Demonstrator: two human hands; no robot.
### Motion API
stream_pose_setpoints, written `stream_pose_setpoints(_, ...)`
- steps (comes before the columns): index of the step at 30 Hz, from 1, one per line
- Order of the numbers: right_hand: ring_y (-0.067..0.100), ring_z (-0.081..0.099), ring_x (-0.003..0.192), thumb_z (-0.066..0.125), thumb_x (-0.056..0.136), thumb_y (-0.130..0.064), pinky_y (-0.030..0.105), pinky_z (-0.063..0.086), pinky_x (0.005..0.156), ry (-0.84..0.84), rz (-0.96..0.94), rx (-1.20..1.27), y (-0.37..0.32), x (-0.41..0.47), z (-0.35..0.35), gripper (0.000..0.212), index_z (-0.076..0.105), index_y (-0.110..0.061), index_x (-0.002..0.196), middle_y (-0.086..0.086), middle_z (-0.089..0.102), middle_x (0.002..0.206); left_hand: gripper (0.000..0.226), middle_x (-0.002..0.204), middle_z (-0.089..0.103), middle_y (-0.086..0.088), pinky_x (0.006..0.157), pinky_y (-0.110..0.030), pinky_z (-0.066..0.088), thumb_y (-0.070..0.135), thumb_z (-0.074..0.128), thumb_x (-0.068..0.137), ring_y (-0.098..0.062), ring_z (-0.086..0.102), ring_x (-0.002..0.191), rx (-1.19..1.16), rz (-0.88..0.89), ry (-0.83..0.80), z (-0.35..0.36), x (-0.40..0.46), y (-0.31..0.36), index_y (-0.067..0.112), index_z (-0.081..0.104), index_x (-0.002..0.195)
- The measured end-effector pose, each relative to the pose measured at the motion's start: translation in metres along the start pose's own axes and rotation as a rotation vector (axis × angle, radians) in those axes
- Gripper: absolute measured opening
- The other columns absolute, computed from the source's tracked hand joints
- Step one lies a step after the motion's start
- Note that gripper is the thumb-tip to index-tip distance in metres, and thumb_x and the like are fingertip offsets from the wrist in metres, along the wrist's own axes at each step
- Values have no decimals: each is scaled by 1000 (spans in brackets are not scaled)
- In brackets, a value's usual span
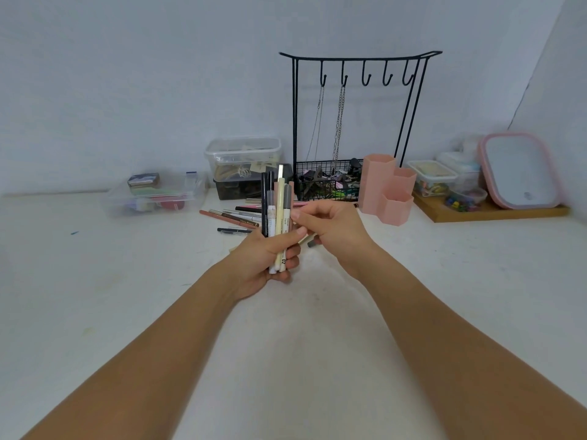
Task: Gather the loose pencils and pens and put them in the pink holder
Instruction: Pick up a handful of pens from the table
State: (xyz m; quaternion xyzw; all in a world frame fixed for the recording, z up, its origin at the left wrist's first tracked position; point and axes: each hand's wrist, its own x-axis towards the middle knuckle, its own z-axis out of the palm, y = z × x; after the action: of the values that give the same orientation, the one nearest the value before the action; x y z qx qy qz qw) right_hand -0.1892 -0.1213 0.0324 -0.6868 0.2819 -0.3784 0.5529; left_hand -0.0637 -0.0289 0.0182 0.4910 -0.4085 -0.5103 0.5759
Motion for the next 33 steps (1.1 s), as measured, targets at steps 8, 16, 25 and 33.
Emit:
stream_pose_setpoints(8, 17, 61, 95, 62, 93, -3, 36, 51, 93, 182, -113, -786, 28, 19, -45, 26, 71, -22, 108, -4, 68, 111, 17, 66, 58, -4, 53, -30, 57, 31, 72, 87, -15, 59, 60, -110, 31, 78, 2, 1, 0, 17, 62, 90)
stream_pose_setpoints(16, 22, 61, 111, 56, 95, -1, 33, 48, 96, -5, -67, -964, 39, 19, -44, 31, 70, -22, 114, 1, 67, 124, 19, 61, 47, 0, 43, -20, 37, 32, 70, 92, -13, 45, 56, -65, 32, 161, 1, 5, -2, 22, 57, 84)
stream_pose_setpoints(25, 18, 58, 85, 63, 97, -15, 30, 49, 73, 74, -162, -818, 23, 19, -44, 8, 68, -18, 101, -2, 64, 94, 20, 61, 42, 1, 40, -17, 18, 29, 70, 94, -9, 37, 49, -47, 2, 187, 0, 4, -1, 21, 54, 85)
stream_pose_setpoints(33, 12, 62, 60, 64, 95, -3, 24, 57, 62, -17, 16, 182, -13, 6, -20, 15, 64, 5, 107, 8, 65, 75, 20, 59, 44, 1, 40, -15, 18, 34, 70, 93, -8, 40, 47, -38, 3, 161, 1, 5, -2, 21, 59, 84)
